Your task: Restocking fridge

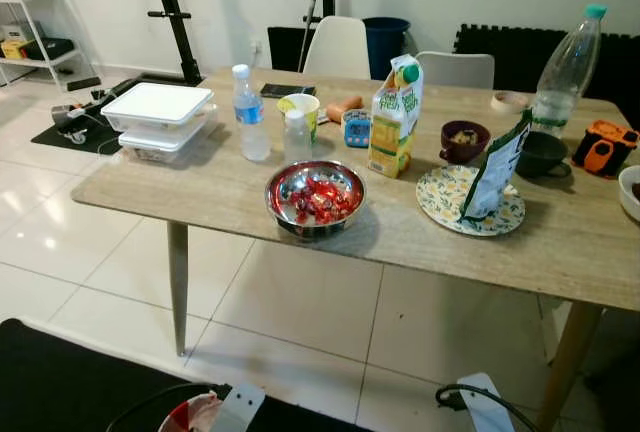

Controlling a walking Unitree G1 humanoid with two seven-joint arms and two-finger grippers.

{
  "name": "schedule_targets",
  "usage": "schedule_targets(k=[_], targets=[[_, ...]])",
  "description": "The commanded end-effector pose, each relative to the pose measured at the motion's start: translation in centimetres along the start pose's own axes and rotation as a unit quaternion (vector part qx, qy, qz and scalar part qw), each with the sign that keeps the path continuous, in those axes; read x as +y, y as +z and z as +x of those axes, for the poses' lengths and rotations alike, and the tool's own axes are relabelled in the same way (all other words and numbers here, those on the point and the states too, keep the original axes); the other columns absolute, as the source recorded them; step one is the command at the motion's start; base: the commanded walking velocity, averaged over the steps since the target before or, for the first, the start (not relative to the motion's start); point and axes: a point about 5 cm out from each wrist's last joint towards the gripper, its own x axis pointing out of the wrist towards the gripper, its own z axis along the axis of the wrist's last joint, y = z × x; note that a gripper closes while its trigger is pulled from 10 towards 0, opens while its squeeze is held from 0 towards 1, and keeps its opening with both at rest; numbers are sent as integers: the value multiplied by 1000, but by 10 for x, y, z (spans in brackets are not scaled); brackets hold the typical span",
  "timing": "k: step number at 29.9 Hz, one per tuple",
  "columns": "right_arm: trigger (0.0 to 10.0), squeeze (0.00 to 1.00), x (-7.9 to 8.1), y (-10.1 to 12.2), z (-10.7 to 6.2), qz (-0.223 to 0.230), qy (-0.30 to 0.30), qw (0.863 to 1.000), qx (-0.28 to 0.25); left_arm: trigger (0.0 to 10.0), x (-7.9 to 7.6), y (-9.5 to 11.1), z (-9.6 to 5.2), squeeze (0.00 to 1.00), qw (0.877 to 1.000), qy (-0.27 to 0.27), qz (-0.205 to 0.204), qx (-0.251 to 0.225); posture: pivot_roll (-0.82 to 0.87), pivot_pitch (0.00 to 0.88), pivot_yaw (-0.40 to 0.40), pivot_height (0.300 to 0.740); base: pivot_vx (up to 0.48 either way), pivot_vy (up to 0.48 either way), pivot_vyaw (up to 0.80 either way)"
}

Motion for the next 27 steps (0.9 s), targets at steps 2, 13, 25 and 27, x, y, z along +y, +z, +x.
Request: schedule_targets(k=[2,13,25,27], targets=[[10000,0,0,-8,-1,-4,5,1000,15,10000,-6,-13,-1,0,1000,-1,-15,12,-45,0,-18,740,0,0,0],[10000,0,3,-4,0,-16,11,1000,9,10000,-8,-24,-2,0,1000,-6,1,28,-37,0,-28,740,0,0,0],[10000,0,3,-3,0,-21,12,1000,8,10000,-11,-3,1,0,1000,-9,11,3,-51,0,-27,740,0,0,0],[10000,0,3,-3,0,-20,11,1000,9,10000,-11,-3,1,0,1000,-10,12,4,-55,0,-24,740,0,0,0]])
